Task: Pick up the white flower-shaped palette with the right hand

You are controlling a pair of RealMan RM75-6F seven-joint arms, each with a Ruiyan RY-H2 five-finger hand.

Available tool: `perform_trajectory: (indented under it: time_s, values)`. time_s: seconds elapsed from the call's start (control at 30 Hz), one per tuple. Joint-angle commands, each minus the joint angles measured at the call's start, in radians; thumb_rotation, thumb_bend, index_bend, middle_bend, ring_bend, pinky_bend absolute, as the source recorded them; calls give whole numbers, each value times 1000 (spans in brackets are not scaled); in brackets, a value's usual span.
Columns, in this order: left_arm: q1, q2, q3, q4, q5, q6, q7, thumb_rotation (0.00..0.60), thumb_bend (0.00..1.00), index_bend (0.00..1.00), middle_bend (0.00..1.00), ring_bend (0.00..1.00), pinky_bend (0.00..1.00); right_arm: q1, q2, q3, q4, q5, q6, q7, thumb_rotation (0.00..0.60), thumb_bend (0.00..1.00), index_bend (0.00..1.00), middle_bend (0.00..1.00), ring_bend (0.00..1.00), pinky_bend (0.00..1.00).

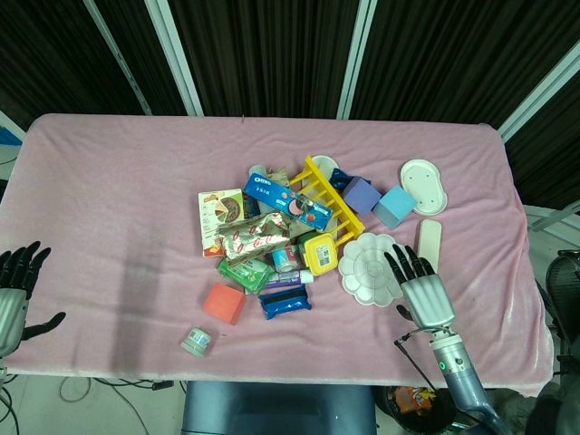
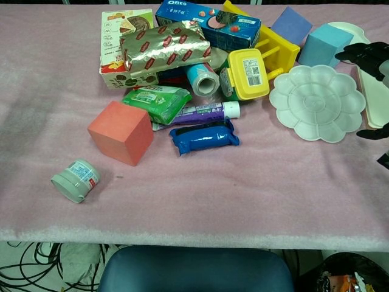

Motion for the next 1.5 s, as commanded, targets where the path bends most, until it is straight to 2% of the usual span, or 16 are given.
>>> perform_trajectory:
  time_s: [0.03,0.57,0.83,1.13,1.37,1.47,1.5]
  values:
    - [-1,-1,-1,0,-5,-4,1,600,0,0,0,0,0,26,-42,15,82,17,-20,19,600,156,0,0,0,233]
    - [-3,-1,-5,-3,-14,-9,-7,600,0,0,0,0,0,42,-128,4,281,82,-64,61,600,157,0,0,0,233]
    - [-3,-1,-5,-3,-11,-5,-11,600,0,0,0,0,0,49,-155,9,295,90,-51,94,600,157,0,0,0,233]
    - [-2,-3,-10,-1,-12,1,-23,600,0,0,0,0,0,62,-219,24,308,69,16,219,600,186,0,0,0,233]
    - [-1,-2,-10,-1,-11,4,-29,600,0,0,0,0,0,84,-247,31,300,43,57,268,600,227,1,8,9,245]
    - [0,-1,-11,-2,-14,3,-33,600,0,0,0,0,0,93,-257,35,301,43,59,274,600,280,80,84,67,286]
    - [0,0,-11,-3,-15,3,-34,600,0,0,0,0,0,97,-260,35,301,41,59,280,600,318,137,127,96,306]
